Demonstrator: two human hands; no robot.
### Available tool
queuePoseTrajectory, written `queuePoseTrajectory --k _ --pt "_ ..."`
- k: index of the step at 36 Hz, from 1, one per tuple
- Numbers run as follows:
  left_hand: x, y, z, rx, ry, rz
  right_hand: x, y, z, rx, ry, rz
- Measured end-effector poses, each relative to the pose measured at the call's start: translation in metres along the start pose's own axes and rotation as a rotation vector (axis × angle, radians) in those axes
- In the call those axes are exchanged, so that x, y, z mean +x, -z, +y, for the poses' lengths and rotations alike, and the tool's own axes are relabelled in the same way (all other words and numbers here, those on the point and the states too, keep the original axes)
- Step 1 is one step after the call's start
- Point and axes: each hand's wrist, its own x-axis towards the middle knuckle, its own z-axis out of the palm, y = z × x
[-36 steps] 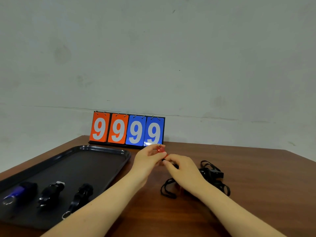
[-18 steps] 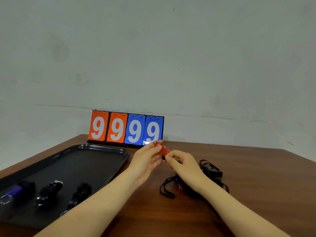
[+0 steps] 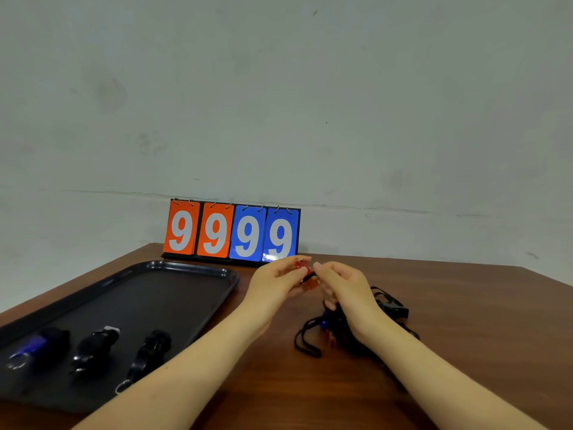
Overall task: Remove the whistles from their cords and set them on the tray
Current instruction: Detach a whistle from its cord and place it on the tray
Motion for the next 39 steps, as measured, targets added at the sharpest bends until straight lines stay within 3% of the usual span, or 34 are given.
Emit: queuePoseTrajectory --k 10,14,22,29,34,39 --pt "-0.001 -0.001 0.005 0.0 0.022 -0.006 0.004 0.004 0.004 0.183 -0.079 -0.007" --pt "-0.001 0.0 0.012 -0.028 0.07 -0.091 0.004 0.009 -0.001 0.104 -0.017 0.004" --pt "-0.008 -0.003 0.02 -0.391 0.234 -0.243 0.007 0.018 -0.005 -0.023 0.038 0.072" --pt "-0.012 -0.013 0.021 -0.637 0.293 -0.232 0.003 0.008 -0.003 0.022 0.078 0.044" --pt "-0.012 -0.01 0.023 -0.658 0.282 -0.165 0.005 0.008 0.009 -0.314 0.184 0.111" --pt "-0.003 -0.01 0.013 -0.684 0.263 -0.092 0.005 0.002 0.014 -0.477 0.201 0.078"
